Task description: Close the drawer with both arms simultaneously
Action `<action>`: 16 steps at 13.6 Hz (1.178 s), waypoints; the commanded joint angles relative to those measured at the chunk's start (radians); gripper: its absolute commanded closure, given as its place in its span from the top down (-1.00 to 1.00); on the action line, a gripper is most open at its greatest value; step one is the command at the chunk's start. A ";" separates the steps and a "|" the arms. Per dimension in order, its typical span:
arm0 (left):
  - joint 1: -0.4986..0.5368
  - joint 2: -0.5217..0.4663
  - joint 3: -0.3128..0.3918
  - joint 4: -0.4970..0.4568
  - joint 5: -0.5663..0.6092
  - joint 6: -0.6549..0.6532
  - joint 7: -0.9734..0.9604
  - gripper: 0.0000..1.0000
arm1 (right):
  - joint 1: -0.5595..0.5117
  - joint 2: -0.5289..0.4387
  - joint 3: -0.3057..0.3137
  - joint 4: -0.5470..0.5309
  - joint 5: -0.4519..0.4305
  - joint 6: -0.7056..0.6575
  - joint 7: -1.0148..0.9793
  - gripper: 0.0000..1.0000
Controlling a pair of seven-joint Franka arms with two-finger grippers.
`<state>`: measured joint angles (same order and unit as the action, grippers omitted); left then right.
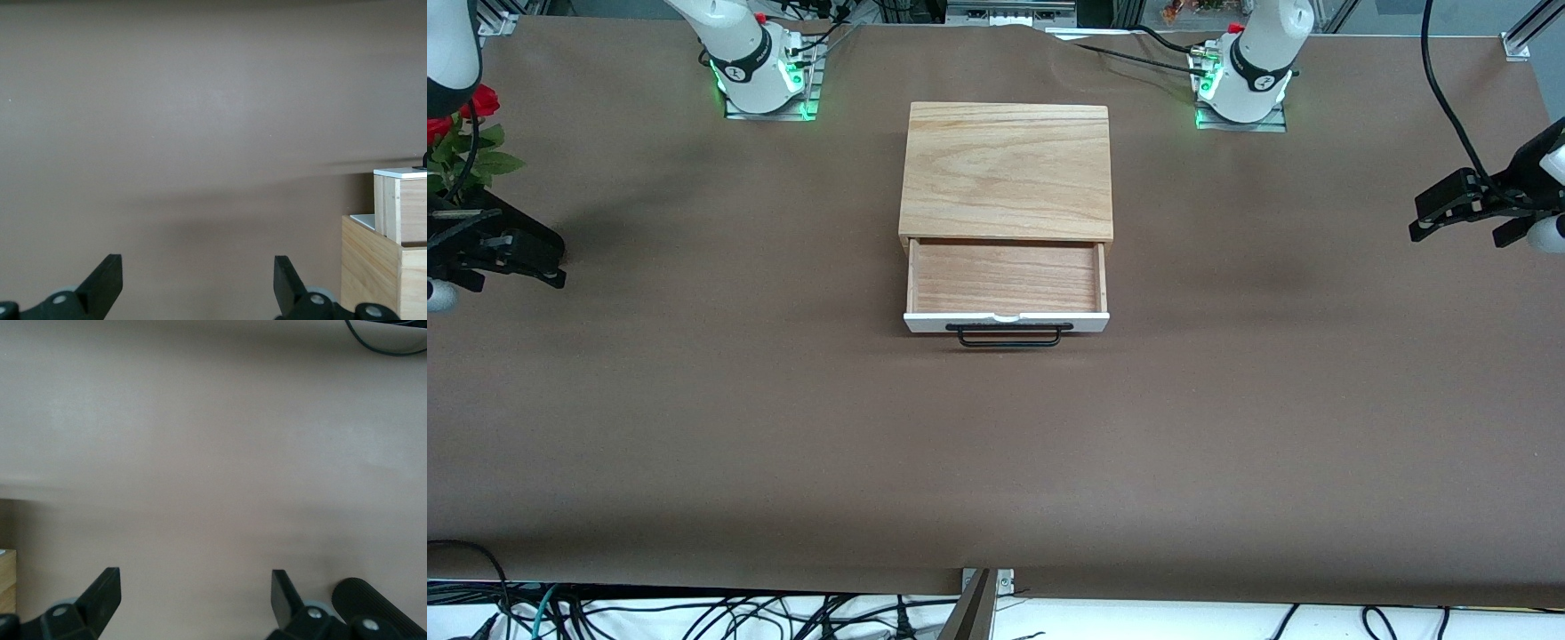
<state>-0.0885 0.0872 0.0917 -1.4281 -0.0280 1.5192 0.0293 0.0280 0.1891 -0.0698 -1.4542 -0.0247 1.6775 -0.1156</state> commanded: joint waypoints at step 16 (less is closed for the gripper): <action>0.027 -0.006 0.028 0.023 0.007 -0.031 0.018 1.00 | -0.003 0.009 0.004 0.021 -0.004 -0.005 0.021 1.00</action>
<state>-0.0668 0.0855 0.1195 -1.4231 -0.0278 1.5074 0.0293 0.0279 0.1892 -0.0698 -1.4541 -0.0247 1.6775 -0.1112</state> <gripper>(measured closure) 0.000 0.000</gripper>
